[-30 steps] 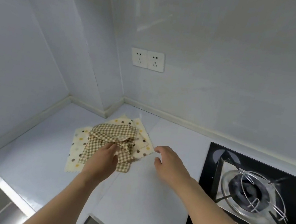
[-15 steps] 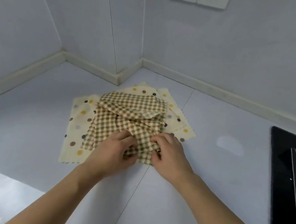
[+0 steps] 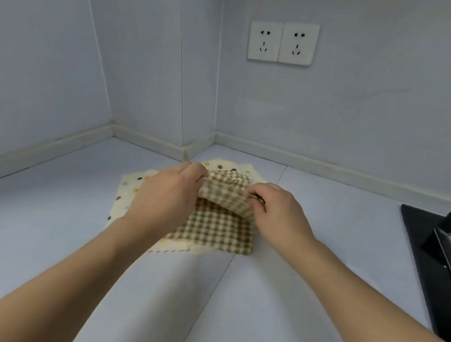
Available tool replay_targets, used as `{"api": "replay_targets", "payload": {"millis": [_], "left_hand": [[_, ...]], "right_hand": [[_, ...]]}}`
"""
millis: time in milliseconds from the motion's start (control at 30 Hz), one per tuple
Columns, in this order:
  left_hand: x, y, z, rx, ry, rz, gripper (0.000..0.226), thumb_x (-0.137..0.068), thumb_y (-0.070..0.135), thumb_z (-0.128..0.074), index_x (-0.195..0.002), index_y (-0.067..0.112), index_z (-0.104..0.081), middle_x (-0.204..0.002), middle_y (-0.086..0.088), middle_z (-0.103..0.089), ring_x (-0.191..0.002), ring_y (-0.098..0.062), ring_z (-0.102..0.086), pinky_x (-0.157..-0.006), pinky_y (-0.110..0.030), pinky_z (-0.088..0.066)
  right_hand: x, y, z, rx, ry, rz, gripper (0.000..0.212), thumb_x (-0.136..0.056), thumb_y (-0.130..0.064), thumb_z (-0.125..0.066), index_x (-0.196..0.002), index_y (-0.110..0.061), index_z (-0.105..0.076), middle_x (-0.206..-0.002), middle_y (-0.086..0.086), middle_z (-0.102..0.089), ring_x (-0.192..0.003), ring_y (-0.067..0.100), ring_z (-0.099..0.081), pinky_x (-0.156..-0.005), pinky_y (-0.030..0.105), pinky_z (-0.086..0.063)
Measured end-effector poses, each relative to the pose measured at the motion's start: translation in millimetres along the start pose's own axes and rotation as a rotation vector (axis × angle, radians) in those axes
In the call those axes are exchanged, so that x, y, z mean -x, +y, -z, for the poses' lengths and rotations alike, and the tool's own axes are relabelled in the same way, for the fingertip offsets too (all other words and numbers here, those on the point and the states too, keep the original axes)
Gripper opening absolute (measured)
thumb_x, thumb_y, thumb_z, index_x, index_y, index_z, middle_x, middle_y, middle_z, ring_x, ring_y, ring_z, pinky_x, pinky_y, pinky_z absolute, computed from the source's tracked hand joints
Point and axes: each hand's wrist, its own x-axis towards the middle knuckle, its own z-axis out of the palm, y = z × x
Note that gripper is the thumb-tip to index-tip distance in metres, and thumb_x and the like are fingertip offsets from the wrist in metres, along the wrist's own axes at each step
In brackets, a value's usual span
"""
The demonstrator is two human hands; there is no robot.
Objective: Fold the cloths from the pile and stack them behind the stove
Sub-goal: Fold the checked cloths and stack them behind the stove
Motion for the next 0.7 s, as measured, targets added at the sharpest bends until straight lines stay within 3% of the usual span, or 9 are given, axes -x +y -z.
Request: {"api": "replay_targets", "payload": {"millis": [100,200,300,433,533,633,700], "left_hand": [[2,19,39,-0.075,0.038,-0.023,0.024,-0.103,0.029,-0.036,-0.102,0.015,-0.055,-0.089,0.000,-0.061,-0.067,-0.028,-0.057,-0.057,-0.040,-0.048],[13,50,91,-0.092,0.098,-0.080,0.028,-0.102,0.035,-0.038,-0.097,0.013,-0.055,-0.080,0.000,-0.060,-0.062,-0.026,-0.057,-0.055,-0.039,-0.048],[26,79,143,-0.032,0.055,-0.090,0.029,-0.101,0.040,-0.042,-0.091,0.016,-0.055,-0.071,0.003,-0.060,-0.063,-0.022,-0.057,-0.059,-0.037,-0.049],[41,116,196,0.030,0.016,-0.153,0.014,-0.097,0.028,-0.049,-0.090,0.018,-0.056,-0.062,0.009,-0.053,-0.059,-0.017,-0.052,-0.057,-0.033,-0.044],[42,134,212,0.088,-0.021,-0.152,0.010,-0.090,0.016,-0.049,-0.092,0.020,-0.059,-0.073,0.009,-0.059,-0.066,-0.016,-0.054,-0.063,-0.034,-0.048],[36,135,203,0.086,-0.111,-0.151,0.011,-0.094,0.016,-0.050,-0.096,0.019,-0.060,-0.093,0.006,-0.060,-0.082,-0.015,-0.055,-0.071,-0.030,-0.045],[32,129,188,0.120,-0.121,-0.109,0.010,-0.096,0.017,-0.050,-0.096,0.017,-0.060,-0.095,0.004,-0.058,-0.081,-0.013,-0.053,-0.069,-0.025,-0.038]], "right_hand": [[20,-29,41,-0.034,0.084,-0.011,0.019,-0.096,-0.016,-0.050,-0.103,-0.019,-0.067,-0.100,-0.004,-0.063,-0.090,0.016,-0.058,-0.080,0.033,-0.048],[53,-64,92,-0.037,0.161,-0.002,0.022,-0.095,-0.013,-0.051,-0.102,-0.018,-0.070,-0.097,-0.003,-0.065,-0.089,0.018,-0.061,-0.075,0.026,-0.045],[92,-99,143,-0.021,0.200,-0.012,0.029,-0.096,-0.009,-0.047,-0.109,-0.017,-0.071,-0.107,-0.002,-0.069,-0.100,0.016,-0.060,-0.083,0.024,-0.044],[138,-133,195,0.047,0.218,-0.020,0.033,-0.097,-0.006,-0.042,-0.112,-0.017,-0.070,-0.109,0.000,-0.067,-0.093,0.014,-0.059,-0.083,0.026,-0.047],[159,-140,218,0.080,0.250,-0.033,0.035,-0.097,-0.005,-0.040,-0.110,-0.016,-0.070,-0.108,0.002,-0.068,-0.088,0.017,-0.062,-0.080,0.028,-0.051],[163,-125,222,0.107,0.240,-0.094,0.034,-0.097,-0.006,-0.040,-0.110,-0.016,-0.070,-0.102,0.002,-0.067,-0.073,0.015,-0.061,-0.066,0.024,-0.048],[157,-106,216,0.112,0.238,-0.128,0.031,-0.096,-0.007,-0.043,-0.106,-0.017,-0.071,-0.103,0.002,-0.068,-0.080,0.016,-0.064,-0.069,0.025,-0.049]]}}
